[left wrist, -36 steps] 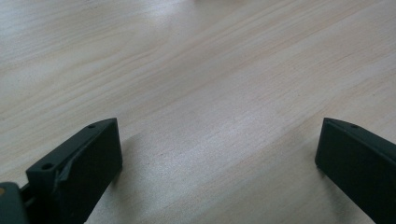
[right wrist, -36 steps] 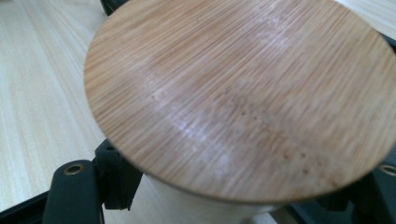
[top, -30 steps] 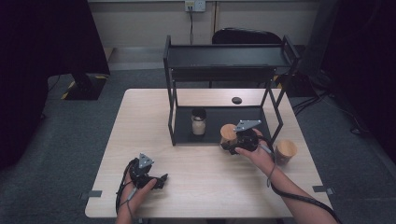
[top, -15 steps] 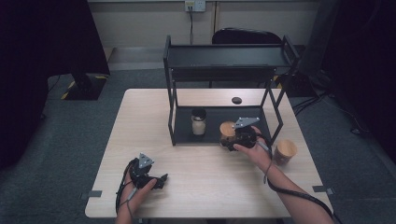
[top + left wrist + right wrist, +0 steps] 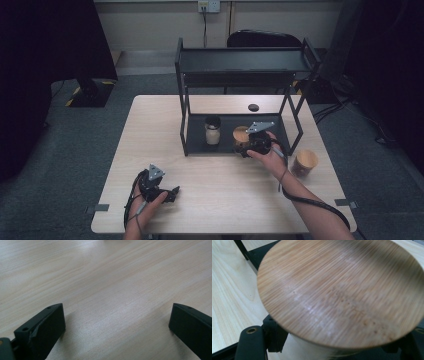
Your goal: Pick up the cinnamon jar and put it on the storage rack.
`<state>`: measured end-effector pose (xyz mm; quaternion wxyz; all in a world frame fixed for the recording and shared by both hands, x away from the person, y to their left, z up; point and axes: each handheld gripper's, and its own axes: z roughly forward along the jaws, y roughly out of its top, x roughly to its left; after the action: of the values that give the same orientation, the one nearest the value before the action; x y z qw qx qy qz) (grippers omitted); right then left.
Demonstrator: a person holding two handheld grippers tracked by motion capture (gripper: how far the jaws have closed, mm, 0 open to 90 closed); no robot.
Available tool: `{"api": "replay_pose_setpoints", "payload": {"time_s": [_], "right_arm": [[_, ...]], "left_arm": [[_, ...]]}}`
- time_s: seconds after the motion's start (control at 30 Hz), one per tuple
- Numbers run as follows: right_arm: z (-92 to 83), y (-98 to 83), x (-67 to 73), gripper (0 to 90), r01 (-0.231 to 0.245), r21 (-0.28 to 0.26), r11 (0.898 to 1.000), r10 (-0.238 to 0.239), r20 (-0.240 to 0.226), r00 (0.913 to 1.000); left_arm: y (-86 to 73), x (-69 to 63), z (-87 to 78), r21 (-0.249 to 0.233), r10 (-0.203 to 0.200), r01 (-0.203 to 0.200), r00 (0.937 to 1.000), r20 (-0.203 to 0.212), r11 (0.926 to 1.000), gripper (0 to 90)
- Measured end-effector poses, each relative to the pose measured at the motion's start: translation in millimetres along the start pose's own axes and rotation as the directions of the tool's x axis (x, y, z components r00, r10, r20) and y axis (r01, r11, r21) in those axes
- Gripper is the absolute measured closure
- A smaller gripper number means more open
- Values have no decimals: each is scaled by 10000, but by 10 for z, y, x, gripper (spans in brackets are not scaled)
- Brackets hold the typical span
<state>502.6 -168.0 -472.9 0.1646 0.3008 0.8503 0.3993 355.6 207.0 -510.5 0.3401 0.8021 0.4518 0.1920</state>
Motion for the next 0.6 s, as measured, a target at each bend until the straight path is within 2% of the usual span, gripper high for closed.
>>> {"api": "replay_pose_setpoints", "payload": {"time_s": [0.6], "right_arm": [[129,151,-57,250,108,110,9999,-110,162,9998]], "left_arm": [[-2,-2,-1,-1,27,-27,10000,14,10000,0]]}}
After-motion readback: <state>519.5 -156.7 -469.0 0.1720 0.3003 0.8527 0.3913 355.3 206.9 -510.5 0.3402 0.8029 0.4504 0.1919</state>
